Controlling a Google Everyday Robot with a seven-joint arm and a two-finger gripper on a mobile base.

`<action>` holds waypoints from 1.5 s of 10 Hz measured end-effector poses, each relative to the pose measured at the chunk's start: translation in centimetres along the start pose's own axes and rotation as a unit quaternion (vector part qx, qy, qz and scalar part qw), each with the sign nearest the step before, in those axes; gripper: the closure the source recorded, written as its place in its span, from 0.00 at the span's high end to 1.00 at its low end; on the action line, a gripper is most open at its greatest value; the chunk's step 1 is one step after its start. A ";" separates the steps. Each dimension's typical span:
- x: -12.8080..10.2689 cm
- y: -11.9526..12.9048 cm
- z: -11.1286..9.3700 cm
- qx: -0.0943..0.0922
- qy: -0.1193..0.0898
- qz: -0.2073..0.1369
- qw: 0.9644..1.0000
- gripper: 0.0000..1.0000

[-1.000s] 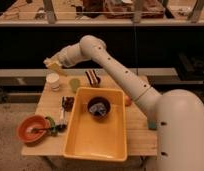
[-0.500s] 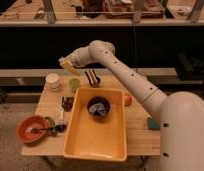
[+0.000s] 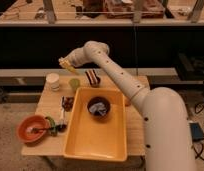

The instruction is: Place banana in plastic cup

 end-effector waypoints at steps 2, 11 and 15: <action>0.4 -0.4 2.0 -0.009 0.005 -0.002 1.000 0.00; 4.5 -0.4 4.1 -0.041 -0.001 0.002 0.999 0.00; 4.8 -0.7 4.0 -0.045 -0.011 -0.011 0.999 0.00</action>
